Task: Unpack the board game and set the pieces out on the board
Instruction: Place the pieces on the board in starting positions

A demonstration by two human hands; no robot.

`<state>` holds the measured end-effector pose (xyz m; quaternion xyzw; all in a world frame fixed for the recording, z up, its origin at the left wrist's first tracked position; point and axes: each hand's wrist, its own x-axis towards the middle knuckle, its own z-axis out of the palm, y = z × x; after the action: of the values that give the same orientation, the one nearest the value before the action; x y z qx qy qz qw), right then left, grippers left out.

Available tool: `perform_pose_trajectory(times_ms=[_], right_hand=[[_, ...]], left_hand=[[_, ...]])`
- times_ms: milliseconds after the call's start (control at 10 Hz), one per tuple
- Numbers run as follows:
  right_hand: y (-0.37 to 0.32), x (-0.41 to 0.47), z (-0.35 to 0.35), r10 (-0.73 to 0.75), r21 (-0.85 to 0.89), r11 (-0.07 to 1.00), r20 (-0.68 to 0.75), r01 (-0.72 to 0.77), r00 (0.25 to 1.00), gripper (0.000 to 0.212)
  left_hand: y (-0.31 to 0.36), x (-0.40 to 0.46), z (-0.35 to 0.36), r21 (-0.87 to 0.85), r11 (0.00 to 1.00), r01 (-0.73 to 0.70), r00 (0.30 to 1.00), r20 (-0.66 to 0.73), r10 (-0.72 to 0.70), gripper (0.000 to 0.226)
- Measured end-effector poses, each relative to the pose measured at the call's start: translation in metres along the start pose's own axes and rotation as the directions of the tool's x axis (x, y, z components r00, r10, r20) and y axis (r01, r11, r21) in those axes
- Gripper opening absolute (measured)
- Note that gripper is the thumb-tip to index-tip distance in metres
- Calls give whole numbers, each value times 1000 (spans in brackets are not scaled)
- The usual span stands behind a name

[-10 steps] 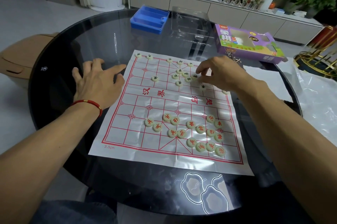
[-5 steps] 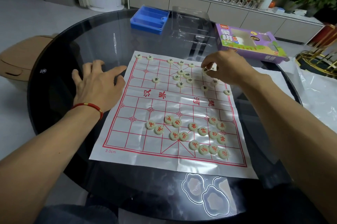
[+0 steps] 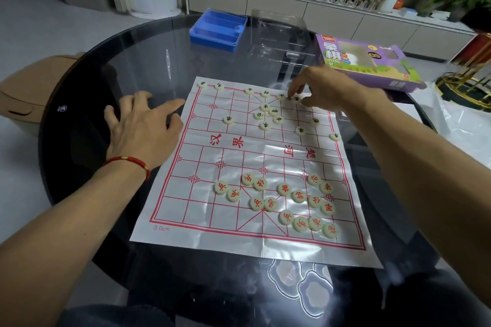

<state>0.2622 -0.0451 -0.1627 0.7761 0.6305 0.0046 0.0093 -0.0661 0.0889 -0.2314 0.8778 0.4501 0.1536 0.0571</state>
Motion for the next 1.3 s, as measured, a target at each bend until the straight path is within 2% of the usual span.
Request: perform_pose_trajectory(times_ms=[100,300,1000,1100,1200,1300], right_hand=[[6,-3,-2,34,11,999,-30,-34,999,41],[4,-6,-2,59,-15,998,-38,-59,998,27],[-4,-9,-3,72,-36,997,-16,-72,997,34],[-10,-10,-6,43,-37,998,-107,-47,993,30],[-26,-9,-9,-32,2,999,-116,32,993,22],[-42,-6,-9,-28,32,999,-20,29,999,27]], left_hand=[[0,0,0,0,1000,1,1000,1,-1,41],[1,0,0,-5,1000,2,1000,0,-2,41],[2,-1,-1,0,1000,5,1000,0,-5,40],[1,-1,-1,2,1000,4,1000,1,-4,41],[2,-1,-1,4,1000,5,1000,3,-5,41],[2,-1,-1,5,1000,9,1000,3,-9,41]])
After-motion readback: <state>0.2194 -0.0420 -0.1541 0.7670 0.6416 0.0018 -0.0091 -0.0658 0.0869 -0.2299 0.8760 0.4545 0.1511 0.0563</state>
